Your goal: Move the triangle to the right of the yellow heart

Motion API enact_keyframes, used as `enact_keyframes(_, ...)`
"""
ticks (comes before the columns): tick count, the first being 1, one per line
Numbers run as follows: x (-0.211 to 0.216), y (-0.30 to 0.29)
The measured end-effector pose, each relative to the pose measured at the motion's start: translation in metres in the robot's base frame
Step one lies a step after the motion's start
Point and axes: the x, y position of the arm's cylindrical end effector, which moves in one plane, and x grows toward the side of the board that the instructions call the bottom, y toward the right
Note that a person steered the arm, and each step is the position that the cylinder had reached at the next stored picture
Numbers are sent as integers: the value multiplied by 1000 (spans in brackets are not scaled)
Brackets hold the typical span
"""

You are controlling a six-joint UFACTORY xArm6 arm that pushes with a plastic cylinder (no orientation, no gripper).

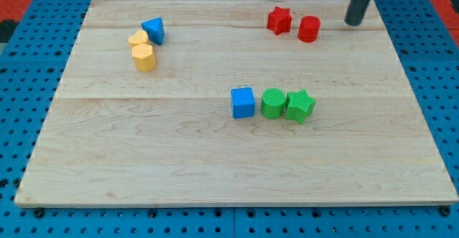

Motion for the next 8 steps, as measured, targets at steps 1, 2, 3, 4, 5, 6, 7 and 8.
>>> enact_keyframes(1,-47,-89)
enact_keyframes(2,-47,-193)
enact_keyframes(3,-37,-329)
enact_keyframes(4,6,-390)
enact_keyframes(5,15,-397)
enact_keyframes(6,14,-368)
enact_keyframes(7,16,-354)
enact_keyframes(8,34,-348)
